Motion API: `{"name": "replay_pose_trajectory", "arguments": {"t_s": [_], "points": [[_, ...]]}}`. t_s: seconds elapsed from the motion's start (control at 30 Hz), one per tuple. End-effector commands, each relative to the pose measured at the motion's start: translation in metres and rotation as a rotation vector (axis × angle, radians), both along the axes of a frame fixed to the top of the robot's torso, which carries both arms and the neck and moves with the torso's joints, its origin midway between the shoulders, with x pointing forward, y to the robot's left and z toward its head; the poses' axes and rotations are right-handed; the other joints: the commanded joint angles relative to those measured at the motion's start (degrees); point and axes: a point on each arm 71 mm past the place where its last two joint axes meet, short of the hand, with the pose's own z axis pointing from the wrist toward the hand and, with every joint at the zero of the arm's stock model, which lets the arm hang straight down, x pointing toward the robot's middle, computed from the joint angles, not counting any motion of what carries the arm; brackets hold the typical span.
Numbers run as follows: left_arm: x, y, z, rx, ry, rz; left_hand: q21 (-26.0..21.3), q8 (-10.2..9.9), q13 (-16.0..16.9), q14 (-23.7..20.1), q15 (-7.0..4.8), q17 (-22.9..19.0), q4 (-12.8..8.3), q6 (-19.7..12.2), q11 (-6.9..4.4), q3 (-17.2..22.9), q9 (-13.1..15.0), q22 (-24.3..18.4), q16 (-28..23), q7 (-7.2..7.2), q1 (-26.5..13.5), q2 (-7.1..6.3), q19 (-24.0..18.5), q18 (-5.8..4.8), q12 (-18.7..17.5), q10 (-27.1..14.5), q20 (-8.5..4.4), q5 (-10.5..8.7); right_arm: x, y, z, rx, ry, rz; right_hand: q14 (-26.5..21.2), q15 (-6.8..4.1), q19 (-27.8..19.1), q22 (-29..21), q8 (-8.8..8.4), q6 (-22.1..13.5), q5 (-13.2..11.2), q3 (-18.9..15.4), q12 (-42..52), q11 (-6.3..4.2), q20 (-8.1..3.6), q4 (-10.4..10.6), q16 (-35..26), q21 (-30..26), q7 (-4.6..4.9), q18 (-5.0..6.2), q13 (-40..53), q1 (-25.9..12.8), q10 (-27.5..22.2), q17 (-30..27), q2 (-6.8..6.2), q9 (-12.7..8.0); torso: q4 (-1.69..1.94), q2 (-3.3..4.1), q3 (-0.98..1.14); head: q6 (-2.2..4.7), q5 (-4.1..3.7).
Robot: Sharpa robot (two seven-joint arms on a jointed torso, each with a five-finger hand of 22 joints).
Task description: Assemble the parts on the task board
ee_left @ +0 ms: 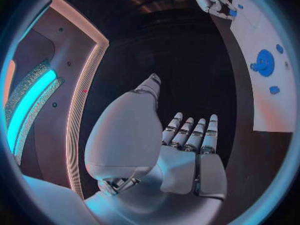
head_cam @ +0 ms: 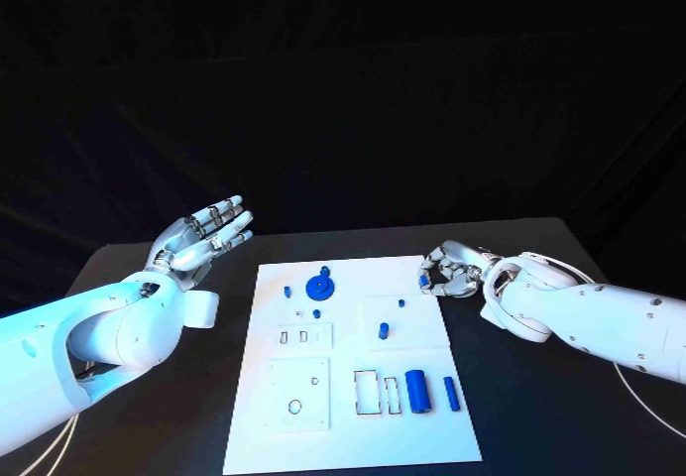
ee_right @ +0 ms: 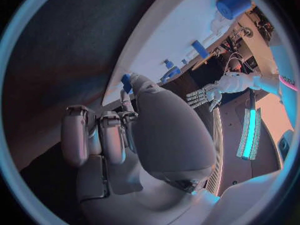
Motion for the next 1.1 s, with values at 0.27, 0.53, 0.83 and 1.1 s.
{"name": "replay_pose_trajectory", "arguments": {"t_s": [0.27,0.53,0.83,1.1], "points": [[-0.001,-0.002,0.001,-0.010,-0.008,-0.016,0.3,0.1,0.0,-0.4,-0.08,-0.1,0.0,0.3,0.08,0.4,0.1,-0.1,-0.3,4.89,-0.1,0.48,-0.1,-0.87,0.1,-0.3,0.07,-0.29,-0.001,0.003,-0.002,-0.012,0.010,0.017,5.9,-1.00,0.3,6.7,1.21,2.2,-0.2,1.9,0.6,-0.93,-0.70,0.3,0.4,0.2,-0.61,-0.44,12.3,-0.4,3.7,14.8,0.83,0.4,0.01,-0.01,-0.02,-0.09,0.09],[-0.001,-0.001,0.001,-0.009,-0.007,-0.015,0.3,0.0,0.0,-0.4,-0.04,-0.1,0.0,0.2,0.10,0.5,0.1,-0.1,-0.3,4.91,-0.1,0.51,-0.1,-0.87,0.1,-0.3,0.06,-0.33,0.000,0.003,-0.001,-0.011,-0.018,0.003,5.9,-1.77,0.3,6.8,2.86,4.0,0.3,3.9,0.6,-1.85,-1.39,0.3,0.3,0.2,-1.64,-0.46,12.3,-0.8,3.8,14.7,1.69,1.1,0.01,0.02,-0.01,-0.16,0.12],[-0.001,-0.001,0.001,-0.009,-0.007,-0.014,0.3,0.0,0.0,-0.4,-0.04,-0.1,0.0,0.2,0.10,0.5,0.1,-0.1,-0.3,4.91,-0.1,0.51,-0.1,-0.87,0.1,-0.3,0.06,-0.33,-0.002,0.008,0.010,0.013,-0.080,-0.032,5.9,-2.28,0.7,7.3,3.89,3.9,-2.1,6.9,0.9,-2.37,-1.95,-0.2,0.3,0.6,-2.13,-0.60,12.7,-1.0,4.1,14.7,2.61,1.6,0.14,-0.03,-0.10,-0.17,0.31],[0.000,-0.001,0.001,-0.009,-0.006,-0.015,0.3,0.0,0.0,0.3,-0.07,0.0,0.0,0.1,0.13,0.4,0.0,-0.1,-0.2,4.93,-0.1,0.38,0.0,-0.80,0.1,-0.3,-0.01,-0.35,-0.009,0.039,0.034,0.069,-0.114,-0.031,5.8,-2.28,0.4,7.0,4.02,3.7,-2.1,7.5,0.5,-2.33,-1.99,-0.1,0.2,0.2,-2.07,-0.49,12.3,-1.8,3.8,14.4,2.26,1.7,0.03,-0.06,-0.13,-0.26,1.07]]}}
